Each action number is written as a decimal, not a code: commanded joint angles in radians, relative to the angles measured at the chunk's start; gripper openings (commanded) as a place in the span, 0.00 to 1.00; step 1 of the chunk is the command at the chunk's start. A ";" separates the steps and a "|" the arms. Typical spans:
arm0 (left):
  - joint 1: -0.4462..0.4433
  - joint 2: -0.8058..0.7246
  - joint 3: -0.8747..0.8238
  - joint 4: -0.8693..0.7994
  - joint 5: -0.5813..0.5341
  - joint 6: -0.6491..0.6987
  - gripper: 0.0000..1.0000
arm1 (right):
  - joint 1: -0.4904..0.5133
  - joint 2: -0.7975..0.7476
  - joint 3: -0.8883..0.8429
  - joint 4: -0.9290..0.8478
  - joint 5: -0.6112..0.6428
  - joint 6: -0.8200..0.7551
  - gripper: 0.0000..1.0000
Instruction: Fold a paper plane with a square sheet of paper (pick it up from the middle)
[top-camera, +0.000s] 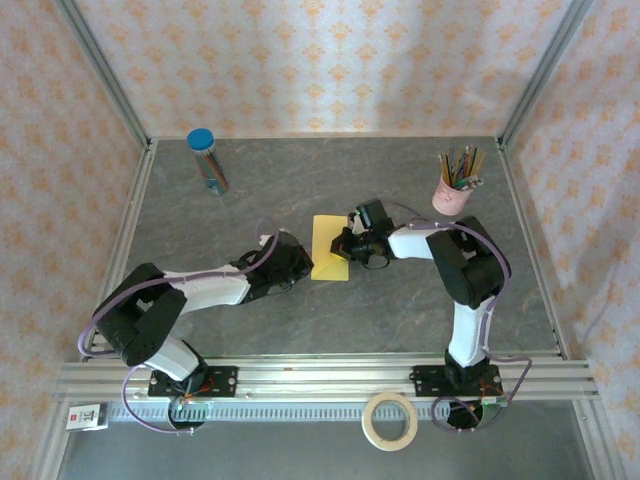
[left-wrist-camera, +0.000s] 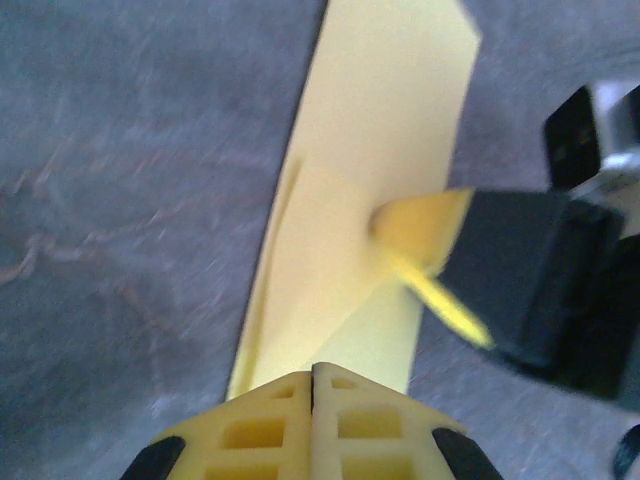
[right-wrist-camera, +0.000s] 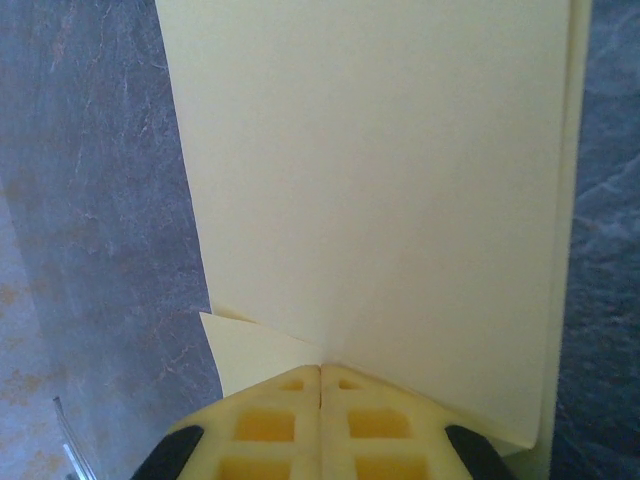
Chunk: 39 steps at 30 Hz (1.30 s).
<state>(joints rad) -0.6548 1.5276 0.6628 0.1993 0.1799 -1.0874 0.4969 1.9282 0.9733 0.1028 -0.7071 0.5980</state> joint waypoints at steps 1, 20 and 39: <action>0.013 0.048 0.043 0.036 0.047 0.040 0.00 | 0.002 0.098 -0.054 -0.152 0.186 -0.036 0.05; 0.021 0.252 0.069 0.033 0.118 0.034 0.00 | 0.002 0.014 0.066 -0.102 0.072 -0.141 0.07; 0.020 0.246 0.038 0.024 0.100 0.013 0.00 | 0.063 -0.023 0.004 -0.051 0.068 -0.121 0.06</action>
<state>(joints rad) -0.6403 1.7565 0.7311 0.3042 0.2916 -1.0729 0.5621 1.8877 0.9779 0.0605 -0.6880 0.4709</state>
